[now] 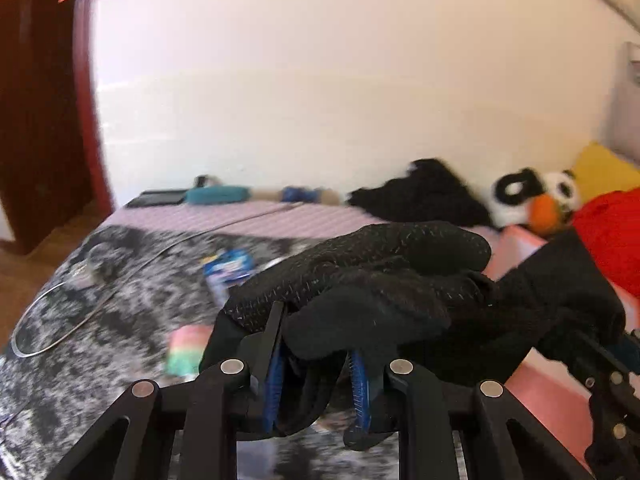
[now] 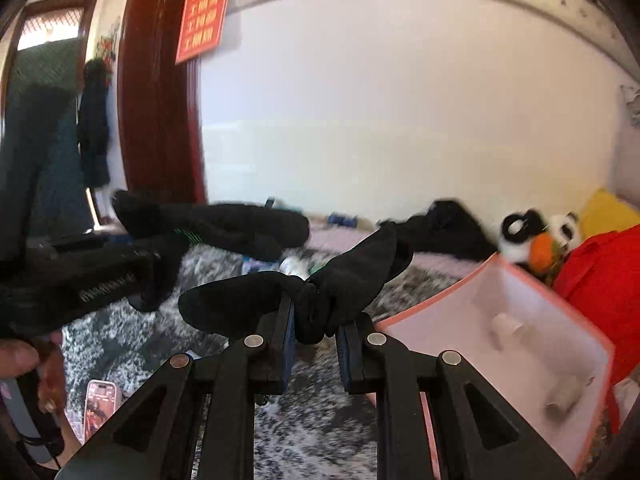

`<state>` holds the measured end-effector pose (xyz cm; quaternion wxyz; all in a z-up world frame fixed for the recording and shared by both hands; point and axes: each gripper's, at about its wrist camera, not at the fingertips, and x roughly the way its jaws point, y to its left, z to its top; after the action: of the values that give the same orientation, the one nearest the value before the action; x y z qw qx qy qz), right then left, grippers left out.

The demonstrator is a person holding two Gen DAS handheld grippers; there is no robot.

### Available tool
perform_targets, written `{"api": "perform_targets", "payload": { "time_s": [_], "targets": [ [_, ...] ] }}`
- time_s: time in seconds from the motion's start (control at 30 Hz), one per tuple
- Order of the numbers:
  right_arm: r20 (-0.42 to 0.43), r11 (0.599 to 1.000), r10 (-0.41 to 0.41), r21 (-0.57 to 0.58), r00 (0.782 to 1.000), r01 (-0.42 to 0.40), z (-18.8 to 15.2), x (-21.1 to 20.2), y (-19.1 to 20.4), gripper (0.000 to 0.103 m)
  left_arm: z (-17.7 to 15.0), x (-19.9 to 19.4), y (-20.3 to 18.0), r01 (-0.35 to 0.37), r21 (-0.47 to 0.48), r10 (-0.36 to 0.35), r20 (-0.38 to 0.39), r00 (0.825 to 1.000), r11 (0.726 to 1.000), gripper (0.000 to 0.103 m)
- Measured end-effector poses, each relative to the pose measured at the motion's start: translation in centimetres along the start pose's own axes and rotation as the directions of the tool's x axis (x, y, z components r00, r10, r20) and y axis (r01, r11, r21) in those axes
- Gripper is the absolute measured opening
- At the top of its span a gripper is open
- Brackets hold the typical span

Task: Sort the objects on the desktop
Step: 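Lift the black glove with both grippers and carry it over the pink box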

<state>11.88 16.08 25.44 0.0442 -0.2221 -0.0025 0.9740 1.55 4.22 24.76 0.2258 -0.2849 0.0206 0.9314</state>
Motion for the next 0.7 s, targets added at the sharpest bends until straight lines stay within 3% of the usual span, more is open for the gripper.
{"api": "perform_targets", "payload": {
  "time_s": [0.2,0.4,0.7],
  "targets": [
    [0.096,0.994,-0.106,0.03,0.99,0.103,1.5,-4.9,-3.5,0.018,1.0,-1.0,-5.1,0.085,0.043,-0.086,0.034,0.996,0.995,0.023],
    [0.137,0.97,-0.232,0.104,0.963,0.219,2.0,-8.1,-8.6,0.019,1.3,-0.3,-10.3,0.175,0.089,-0.178,0.028,0.984,0.981,0.023],
    [0.027,0.904,-0.392,0.198,0.92,0.379,0.3,-7.9,-17.1,0.019,-0.2,3.9,-17.4,0.272,0.161,-0.264,-0.073,0.962,0.949,0.023]
  ]
}}
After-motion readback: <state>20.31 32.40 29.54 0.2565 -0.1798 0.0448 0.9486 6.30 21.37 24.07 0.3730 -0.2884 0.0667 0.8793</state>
